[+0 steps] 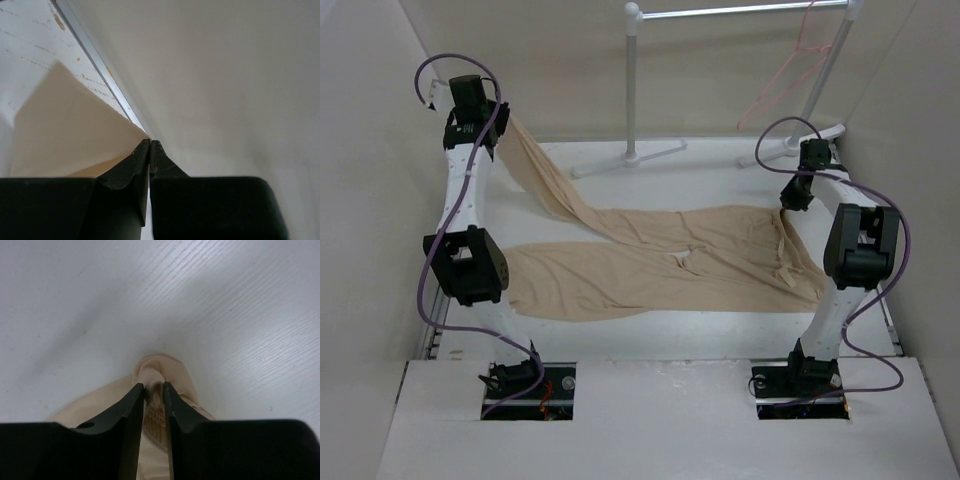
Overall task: Place the trousers on the hanger
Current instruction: Flatten out the trousers at the center of the board.
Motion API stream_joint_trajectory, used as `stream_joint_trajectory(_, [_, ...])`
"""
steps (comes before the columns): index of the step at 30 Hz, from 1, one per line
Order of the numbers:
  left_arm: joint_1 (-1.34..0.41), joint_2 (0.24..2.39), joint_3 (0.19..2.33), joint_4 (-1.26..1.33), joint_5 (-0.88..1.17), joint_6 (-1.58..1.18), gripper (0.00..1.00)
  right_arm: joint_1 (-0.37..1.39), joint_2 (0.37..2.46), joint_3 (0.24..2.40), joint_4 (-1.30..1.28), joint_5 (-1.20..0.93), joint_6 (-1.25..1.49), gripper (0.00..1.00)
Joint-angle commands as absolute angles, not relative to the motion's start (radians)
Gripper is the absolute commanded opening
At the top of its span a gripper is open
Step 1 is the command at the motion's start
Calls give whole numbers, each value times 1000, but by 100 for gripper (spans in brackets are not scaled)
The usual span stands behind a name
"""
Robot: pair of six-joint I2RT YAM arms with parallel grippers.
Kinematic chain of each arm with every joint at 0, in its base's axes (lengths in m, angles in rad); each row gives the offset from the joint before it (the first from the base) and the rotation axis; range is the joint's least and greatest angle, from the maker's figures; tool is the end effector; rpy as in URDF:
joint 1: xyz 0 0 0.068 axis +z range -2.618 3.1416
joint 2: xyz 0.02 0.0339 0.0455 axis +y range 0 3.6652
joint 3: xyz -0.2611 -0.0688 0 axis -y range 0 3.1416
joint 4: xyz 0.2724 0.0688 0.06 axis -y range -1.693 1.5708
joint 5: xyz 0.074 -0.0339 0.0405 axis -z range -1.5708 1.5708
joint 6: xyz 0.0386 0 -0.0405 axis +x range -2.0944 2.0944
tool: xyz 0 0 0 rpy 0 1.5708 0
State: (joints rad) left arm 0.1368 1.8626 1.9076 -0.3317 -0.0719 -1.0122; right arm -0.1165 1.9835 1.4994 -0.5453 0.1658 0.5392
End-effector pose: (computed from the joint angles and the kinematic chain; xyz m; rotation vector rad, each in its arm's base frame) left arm 0.4677 0.0672 0.4039 -1.0703 1.5599 -0.5377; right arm 0.4477 -0.0588 0.1830 0.8865 2.4218 -0.0594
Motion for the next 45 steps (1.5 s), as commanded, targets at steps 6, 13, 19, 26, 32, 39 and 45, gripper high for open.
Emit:
stream_joint_trajectory(6, [133,1902,2059,-282,-20,-1031,0,-203,1980,1618,-517,158,632,4])
stream_joint_trajectory(13, [234,1752,1642,-85,-5,-1026,0,-311,2040,1673,-390,83,738,10])
stream_joint_trajectory(19, [304,1775,1363,38,18,-1023,1,-332,2073,1668,-380,89,781,40])
stream_joint_trajectory(26, [383,1724,1135,28,-61,-1022,4,-260,1832,1537,-368,224,785,62])
stream_joint_trajectory(32, [436,1649,1016,-81,-54,-1017,17,-73,1697,1367,-325,233,781,61])
stream_joint_trajectory(39, [389,1577,1136,-212,-178,-908,43,51,1617,1264,-325,196,762,54])
stream_joint_trajectory(45, [207,1941,1636,-317,-193,-749,41,142,1542,1177,-325,100,741,11])
